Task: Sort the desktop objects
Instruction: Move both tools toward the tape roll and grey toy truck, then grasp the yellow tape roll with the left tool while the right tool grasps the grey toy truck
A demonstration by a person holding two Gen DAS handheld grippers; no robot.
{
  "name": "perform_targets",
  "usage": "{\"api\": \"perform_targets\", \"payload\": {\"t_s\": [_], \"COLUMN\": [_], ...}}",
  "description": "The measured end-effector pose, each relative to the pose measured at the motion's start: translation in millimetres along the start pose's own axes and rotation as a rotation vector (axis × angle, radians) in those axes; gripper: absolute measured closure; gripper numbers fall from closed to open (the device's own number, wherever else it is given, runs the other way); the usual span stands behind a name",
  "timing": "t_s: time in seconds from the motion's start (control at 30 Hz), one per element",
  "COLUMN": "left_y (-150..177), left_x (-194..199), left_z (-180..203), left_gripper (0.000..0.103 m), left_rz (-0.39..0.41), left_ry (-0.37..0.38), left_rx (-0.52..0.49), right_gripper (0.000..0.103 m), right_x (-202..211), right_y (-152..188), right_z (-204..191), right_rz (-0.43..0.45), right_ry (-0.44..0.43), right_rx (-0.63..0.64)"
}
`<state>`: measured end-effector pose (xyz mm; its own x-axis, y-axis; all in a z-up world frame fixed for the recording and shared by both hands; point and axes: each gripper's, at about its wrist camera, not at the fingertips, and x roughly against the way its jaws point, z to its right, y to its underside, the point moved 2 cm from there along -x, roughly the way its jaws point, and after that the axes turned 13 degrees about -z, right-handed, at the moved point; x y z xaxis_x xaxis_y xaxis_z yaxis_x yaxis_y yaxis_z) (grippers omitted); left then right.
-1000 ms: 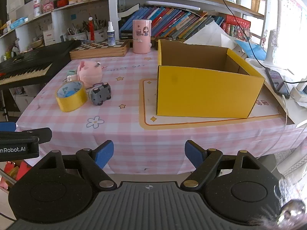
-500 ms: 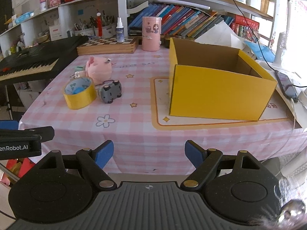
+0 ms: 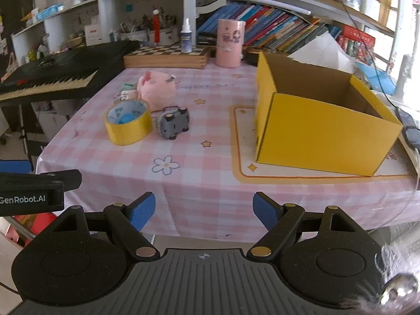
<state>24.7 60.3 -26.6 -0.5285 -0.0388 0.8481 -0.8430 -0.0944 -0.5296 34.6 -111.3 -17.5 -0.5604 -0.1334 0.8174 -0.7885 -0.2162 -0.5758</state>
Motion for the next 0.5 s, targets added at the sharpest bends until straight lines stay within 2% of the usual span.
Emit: {"api": "perform_targets", "payload": {"t_s": [0.27,0.5], "left_y": [-7.6,-26.8], "left_x": [-12.4,-26.6], "left_z": [-3.5,-5.7], "left_gripper": [0.012,0.012], "left_rz": [-0.025,-0.029], "left_ry": [-0.020,-0.036], "left_rx": [0.025,0.049], "right_gripper": [0.022,0.022], "right_x": [-14.8,-35.8], "right_y": [-7.8,-29.9], "right_z": [-4.8,-7.4], "right_rz": [-0.038,-0.057], "right_ry": [-0.042,-0.076], "right_rx": [0.034,0.074]}}
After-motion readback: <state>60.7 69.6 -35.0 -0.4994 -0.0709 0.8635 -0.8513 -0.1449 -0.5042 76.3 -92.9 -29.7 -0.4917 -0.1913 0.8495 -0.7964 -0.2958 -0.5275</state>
